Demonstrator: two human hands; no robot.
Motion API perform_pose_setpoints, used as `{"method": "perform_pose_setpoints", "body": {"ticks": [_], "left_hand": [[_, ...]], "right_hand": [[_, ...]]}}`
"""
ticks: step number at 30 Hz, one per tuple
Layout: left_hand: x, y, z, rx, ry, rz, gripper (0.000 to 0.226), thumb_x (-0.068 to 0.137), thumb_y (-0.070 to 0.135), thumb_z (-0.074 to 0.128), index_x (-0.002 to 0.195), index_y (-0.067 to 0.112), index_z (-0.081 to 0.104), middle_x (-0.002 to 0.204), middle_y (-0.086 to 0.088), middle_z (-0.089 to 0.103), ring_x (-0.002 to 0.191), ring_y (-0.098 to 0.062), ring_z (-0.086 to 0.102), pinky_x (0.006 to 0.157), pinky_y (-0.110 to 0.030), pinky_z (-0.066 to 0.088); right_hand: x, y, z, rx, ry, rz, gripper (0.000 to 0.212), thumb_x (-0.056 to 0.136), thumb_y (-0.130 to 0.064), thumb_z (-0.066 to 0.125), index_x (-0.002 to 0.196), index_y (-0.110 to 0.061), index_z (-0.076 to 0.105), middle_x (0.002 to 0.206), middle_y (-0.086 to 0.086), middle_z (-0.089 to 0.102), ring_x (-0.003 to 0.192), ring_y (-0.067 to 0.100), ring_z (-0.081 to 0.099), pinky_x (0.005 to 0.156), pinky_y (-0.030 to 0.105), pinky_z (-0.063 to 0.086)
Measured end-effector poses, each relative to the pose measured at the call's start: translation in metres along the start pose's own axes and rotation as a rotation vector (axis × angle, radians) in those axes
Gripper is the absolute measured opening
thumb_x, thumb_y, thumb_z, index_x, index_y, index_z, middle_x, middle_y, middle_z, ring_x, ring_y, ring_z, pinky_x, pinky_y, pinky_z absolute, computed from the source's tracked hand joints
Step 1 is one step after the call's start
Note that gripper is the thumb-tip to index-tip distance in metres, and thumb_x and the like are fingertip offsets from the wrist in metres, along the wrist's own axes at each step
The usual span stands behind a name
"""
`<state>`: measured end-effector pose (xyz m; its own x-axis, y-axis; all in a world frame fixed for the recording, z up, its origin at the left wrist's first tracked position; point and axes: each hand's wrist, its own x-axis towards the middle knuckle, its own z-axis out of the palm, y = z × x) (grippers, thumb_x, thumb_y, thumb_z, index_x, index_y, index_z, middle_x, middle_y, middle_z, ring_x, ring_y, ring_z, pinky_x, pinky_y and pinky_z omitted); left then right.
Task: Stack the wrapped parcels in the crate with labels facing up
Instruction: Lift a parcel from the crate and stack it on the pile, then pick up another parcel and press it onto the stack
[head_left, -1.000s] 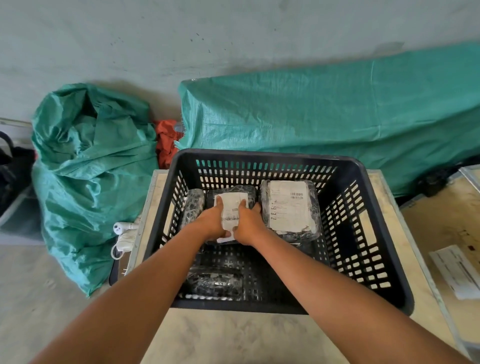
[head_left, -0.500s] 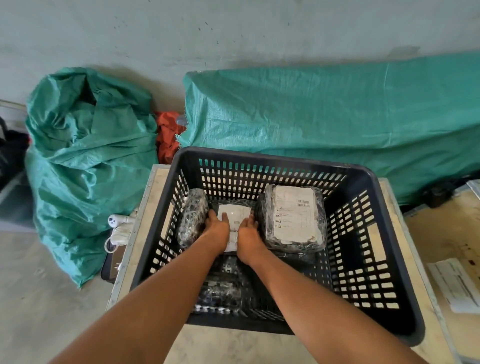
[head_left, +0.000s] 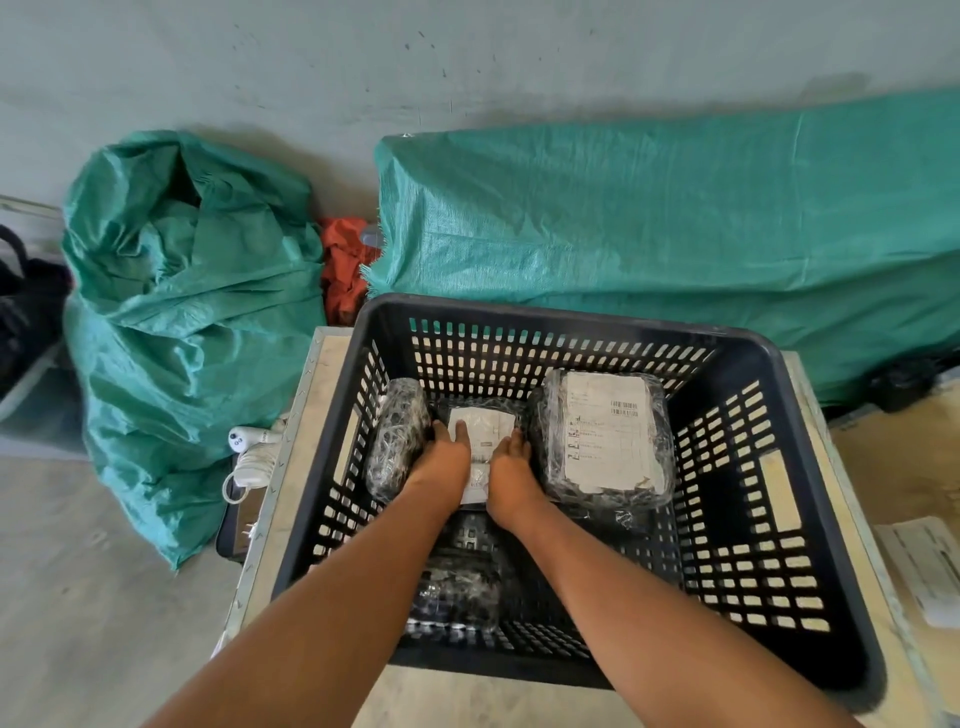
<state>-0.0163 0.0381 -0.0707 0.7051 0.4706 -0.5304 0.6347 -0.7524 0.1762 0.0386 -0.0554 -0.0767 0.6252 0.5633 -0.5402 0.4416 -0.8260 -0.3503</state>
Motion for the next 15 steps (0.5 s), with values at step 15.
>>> {"method": "perform_pose_setpoints", "body": {"ticks": [15], "left_hand": [[-0.122, -0.048, -0.124, -0.342, 0.444, 0.511, 0.054, 0.091, 0.016, 0.072, 0.143, 0.021, 0.057, 0.147, -0.002, 0.056, 0.137, -0.015, 0.049, 0.117, -0.034, 0.035]], "right_hand": [[-0.015, 0.002, -0.011, 0.233, 0.028, -0.121, 0.078, 0.100, -0.014, 0.063, 0.162, -0.003, 0.018, 0.167, 0.022, 0.018, 0.154, 0.038, 0.017, 0.124, 0.043, 0.021]]}}
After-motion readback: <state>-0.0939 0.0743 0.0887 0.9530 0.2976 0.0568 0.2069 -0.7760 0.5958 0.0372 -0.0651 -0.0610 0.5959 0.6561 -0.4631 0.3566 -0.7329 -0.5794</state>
